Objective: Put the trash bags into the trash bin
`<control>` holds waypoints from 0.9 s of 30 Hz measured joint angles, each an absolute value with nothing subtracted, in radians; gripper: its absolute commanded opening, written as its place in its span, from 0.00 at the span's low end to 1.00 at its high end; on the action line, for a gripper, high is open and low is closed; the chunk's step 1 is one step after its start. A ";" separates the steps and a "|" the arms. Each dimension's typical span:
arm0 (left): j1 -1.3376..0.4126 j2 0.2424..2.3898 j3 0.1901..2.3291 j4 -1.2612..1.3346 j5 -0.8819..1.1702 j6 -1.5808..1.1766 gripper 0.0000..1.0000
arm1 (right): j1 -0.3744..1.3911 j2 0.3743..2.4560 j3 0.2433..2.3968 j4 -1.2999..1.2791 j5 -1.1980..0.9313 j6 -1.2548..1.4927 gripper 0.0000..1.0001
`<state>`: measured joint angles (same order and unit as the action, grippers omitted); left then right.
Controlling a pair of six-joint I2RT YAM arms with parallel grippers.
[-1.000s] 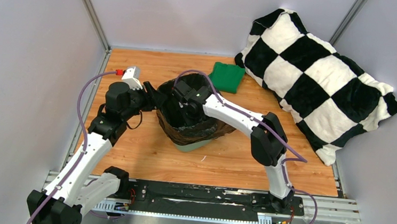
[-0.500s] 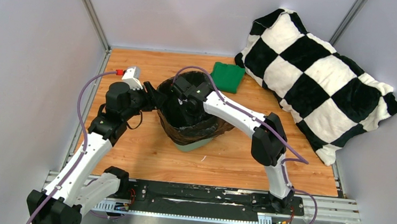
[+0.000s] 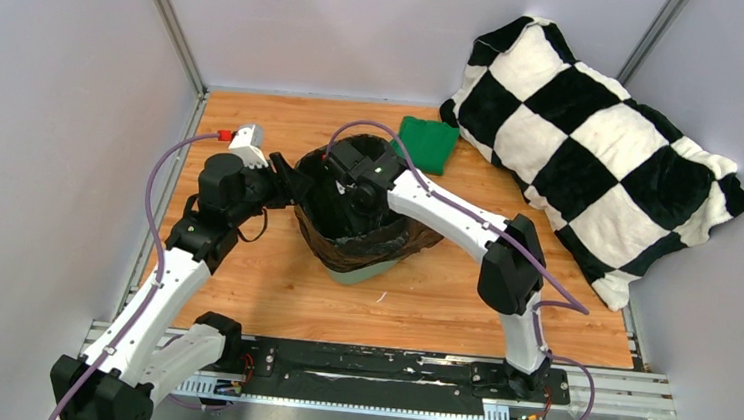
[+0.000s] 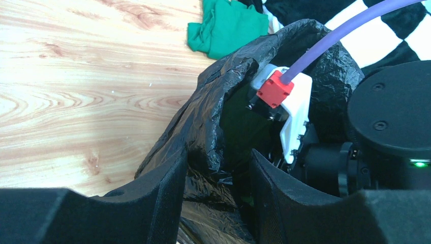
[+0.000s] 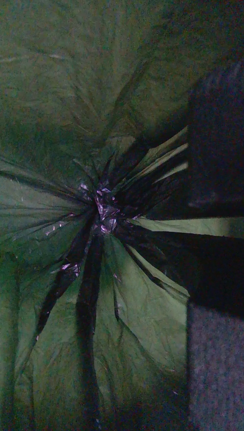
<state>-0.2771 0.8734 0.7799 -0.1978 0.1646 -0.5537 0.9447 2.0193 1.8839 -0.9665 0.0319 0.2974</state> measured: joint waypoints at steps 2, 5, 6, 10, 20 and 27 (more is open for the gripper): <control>-0.278 0.875 0.780 -0.196 0.165 -0.554 0.48 | 0.945 2.009 1.884 -0.966 0.032 0.297 0.15; -0.277 0.875 0.780 -0.196 0.165 -0.554 0.48 | 0.945 2.003 1.884 -0.967 0.033 0.297 0.14; -0.277 0.875 0.780 -0.196 0.165 -0.554 0.48 | 0.945 2.003 1.884 -0.967 0.033 0.297 0.14; -0.278 0.875 0.780 -0.196 0.165 -0.554 0.48 | 0.945 2.000 1.884 -0.970 0.035 0.296 0.14; -0.277 0.875 0.780 -0.196 0.164 -0.554 0.48 | 0.945 1.960 1.884 -0.975 0.035 0.296 0.15; -0.278 0.875 0.780 -0.196 0.163 -0.554 0.49 | 0.945 1.942 1.884 -0.986 0.039 0.297 0.16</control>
